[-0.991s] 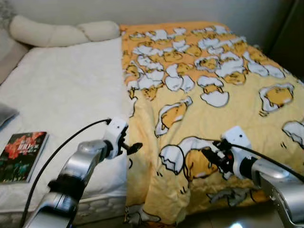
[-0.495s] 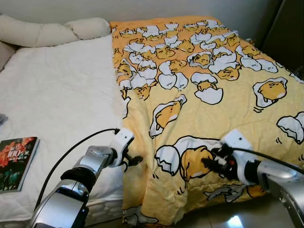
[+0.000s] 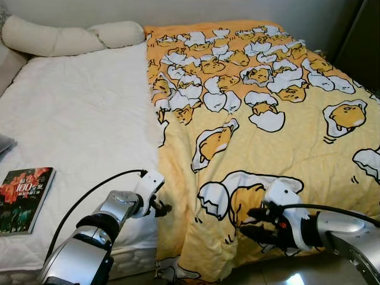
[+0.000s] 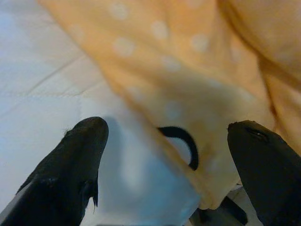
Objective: Clean up the room
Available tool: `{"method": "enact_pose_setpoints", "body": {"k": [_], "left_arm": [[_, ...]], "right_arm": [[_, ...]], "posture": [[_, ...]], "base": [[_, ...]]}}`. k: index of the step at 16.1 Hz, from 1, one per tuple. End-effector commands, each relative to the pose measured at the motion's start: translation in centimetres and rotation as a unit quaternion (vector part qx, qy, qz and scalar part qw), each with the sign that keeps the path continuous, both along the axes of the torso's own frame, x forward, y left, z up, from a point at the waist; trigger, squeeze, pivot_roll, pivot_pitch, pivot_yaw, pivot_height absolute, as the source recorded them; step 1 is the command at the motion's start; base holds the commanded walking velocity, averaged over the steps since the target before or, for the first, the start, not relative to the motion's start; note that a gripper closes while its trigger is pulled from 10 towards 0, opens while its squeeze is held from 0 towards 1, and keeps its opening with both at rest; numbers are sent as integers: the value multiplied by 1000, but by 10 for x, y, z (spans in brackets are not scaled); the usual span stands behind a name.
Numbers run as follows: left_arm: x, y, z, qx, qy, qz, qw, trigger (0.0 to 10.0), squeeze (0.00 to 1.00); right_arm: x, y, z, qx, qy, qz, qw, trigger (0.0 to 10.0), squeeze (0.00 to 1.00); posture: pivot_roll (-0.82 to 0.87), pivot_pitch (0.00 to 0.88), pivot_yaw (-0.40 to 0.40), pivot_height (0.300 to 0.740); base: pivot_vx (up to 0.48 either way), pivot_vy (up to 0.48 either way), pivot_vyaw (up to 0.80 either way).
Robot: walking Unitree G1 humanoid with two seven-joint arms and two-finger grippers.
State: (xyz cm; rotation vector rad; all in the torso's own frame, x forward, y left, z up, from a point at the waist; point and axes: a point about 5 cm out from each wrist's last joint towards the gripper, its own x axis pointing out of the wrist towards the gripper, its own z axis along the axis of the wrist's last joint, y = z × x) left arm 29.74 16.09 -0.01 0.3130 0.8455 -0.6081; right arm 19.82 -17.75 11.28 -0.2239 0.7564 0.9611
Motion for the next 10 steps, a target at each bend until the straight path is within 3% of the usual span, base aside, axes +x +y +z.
{"method": "enact_pose_setpoints", "body": {"k": [1, 4, 6, 10], "left_arm": [[5, 0, 3, 10, -13, 9, 1000, 10000, 0], [5, -3, 2, -7, -31, 47, 998, 10000, 0], [4, -1, -1, -26, -26, 87, 995, 10000, 0], [1, 9, -3, -14, -26, 101, 994, 10000, 0]], "right_arm": [[0, 4, 6, 5, -11, 18, 1000, 10000, 0], [-2, 4, 11, 4, -17, 23, 1000, 10000, 0], [-2, 7, 19, 11, -24, 37, 999, 10000, 0], [-4, 11, 23, 14, -34, 47, 998, 10000, 0]], "posture": [[-119, 11, 83, 740], [-143, 48, 80, 740], [-163, 135, 81, 740], [-167, 206, 71, 740]], "base": [[0, 0, 0], [0, 0, 0], [0, 0, 0], [0, 0, 0]]}}
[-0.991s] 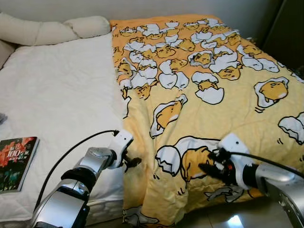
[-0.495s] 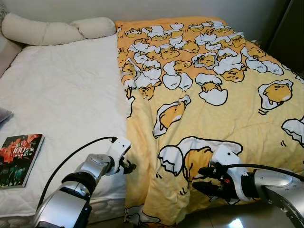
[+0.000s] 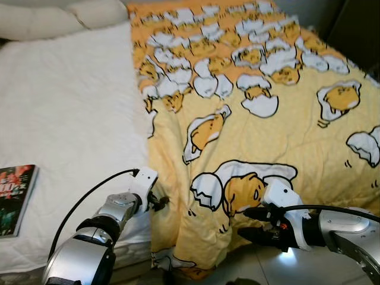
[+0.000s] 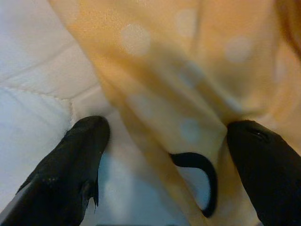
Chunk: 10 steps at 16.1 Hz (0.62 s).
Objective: Clean up the room
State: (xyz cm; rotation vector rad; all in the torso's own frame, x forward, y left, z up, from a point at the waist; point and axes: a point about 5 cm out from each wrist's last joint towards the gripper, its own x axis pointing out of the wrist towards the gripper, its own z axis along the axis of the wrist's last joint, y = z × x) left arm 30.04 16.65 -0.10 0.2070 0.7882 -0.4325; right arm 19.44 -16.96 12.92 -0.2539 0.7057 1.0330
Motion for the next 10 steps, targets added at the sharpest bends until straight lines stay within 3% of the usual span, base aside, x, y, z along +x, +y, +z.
{"method": "enact_pose_setpoints", "body": {"k": [1, 2, 3, 6, 10], "left_arm": [[-2, 3, -3, 3, 9, 6, 1000, 10000, 0], [-3, 1, -3, -7, 10, 14, 1000, 7137, 0], [-2, -1, -3, -20, 7, 23, 1000, 0, 0], [2, -9, 2, -47, -8, 21, 999, 0, 0], [1, -5, 3, -79, -16, 30, 996, 0, 0]], "right_arm": [[0, 3, 7, 5, -15, 10, 1000, 10000, 0], [2, 3, 8, 6, -17, 8, 1000, 10000, 0], [4, 2, 8, 5, -20, 6, 1000, 10000, 0], [10, 4, 8, 6, -29, 3, 1000, 10000, 0], [13, 7, 7, 13, -27, 9, 1000, 10000, 0]], "posture": [[-167, 206, 71, 740], [-168, 211, 65, 740], [-162, 204, 63, 740], [-140, 182, 68, 740], [-120, 162, 74, 740]], "base": [[0, 0, 0], [0, 0, 0], [0, 0, 0], [0, 0, 0], [0, 0, 0]]}}
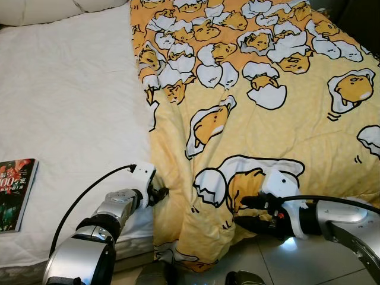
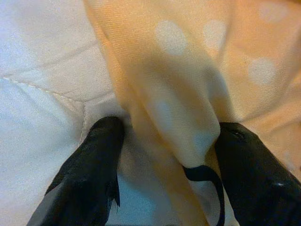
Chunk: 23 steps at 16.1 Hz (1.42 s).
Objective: Clean up the room
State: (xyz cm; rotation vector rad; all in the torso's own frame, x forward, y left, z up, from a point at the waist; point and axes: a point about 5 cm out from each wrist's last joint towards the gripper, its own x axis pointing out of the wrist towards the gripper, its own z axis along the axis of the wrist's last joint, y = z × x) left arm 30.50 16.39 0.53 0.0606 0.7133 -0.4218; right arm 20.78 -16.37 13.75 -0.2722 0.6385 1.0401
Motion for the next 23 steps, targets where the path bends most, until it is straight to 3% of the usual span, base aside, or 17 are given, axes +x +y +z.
{"method": "enact_pose_setpoints", "body": {"k": [1, 5, 11, 23], "left_arm": [[-5, -2, -5, -15, 9, -4, 1000, 0, 0], [-15, 1, -13, -22, 29, -2, 999, 0, 0], [-10, -1, -8, -59, 22, 17, 998, 0, 0], [-17, 7, -10, -113, 21, 39, 993, 0, 0]], "right_arm": [[0, 2, -2, 5, 4, 6, 1000, 10000, 0], [-2, 5, -5, 8, 15, 16, 1000, 10000, 0], [-2, 5, -4, 10, 13, 16, 1000, 10000, 0], [2, 4, -5, 12, 5, 9, 1000, 10000, 0]], "posture": [[-118, 160, 73, 740], [-114, 160, 68, 740], [-113, 153, 76, 740], [-103, 145, 82, 740]], "base": [[0, 0, 0], [0, 0, 0], [0, 0, 0], [0, 0, 0]]}}
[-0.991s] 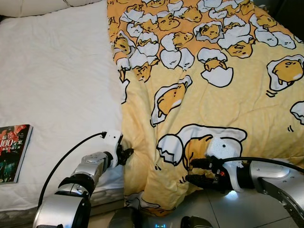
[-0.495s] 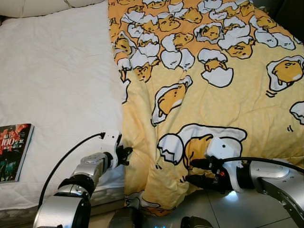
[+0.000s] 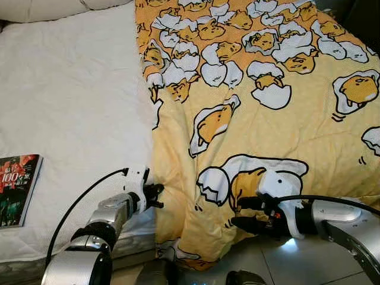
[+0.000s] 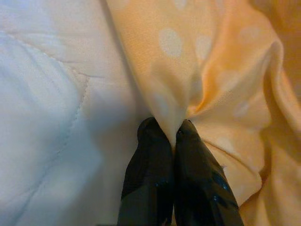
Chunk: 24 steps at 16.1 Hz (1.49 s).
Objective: Clean up the room
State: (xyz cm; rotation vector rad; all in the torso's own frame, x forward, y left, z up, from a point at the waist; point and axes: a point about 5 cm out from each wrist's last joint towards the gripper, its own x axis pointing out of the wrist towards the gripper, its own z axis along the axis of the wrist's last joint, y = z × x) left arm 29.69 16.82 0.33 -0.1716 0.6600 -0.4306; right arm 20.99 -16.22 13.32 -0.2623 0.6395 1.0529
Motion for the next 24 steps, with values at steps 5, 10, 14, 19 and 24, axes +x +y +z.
{"method": "enact_pose_setpoints", "body": {"k": [5, 10, 14, 19, 24], "left_arm": [[-10, 15, 0, -25, -8, -6, 1000, 0, 0], [-28, 26, 29, -50, -69, -34, 996, 0, 0], [-50, 32, 39, -32, -82, -48, 995, 0, 0], [-82, 58, 44, 47, -59, -43, 996, 0, 0], [-88, 73, 38, 114, -29, -16, 993, 10000, 851]], "right_arm": [[2, 1, -1, 9, -4, -1, 1000, 10000, 0], [4, 2, -2, 14, -11, -4, 1000, 10000, 0], [3, 2, -4, 13, -10, -1, 1000, 10000, 0], [7, 1, -6, 11, -15, 4, 1000, 10000, 0], [10, 3, -8, 13, -17, 4, 1000, 10000, 0]], "posture": [[-94, 117, 93, 740], [-73, 79, 103, 740], [-63, 69, 98, 740], [-42, 31, 93, 740], [-38, 17, 97, 740]], "base": [[0, 0, 0], [0, 0, 0], [0, 0, 0], [0, 0, 0], [0, 0, 0]]}}
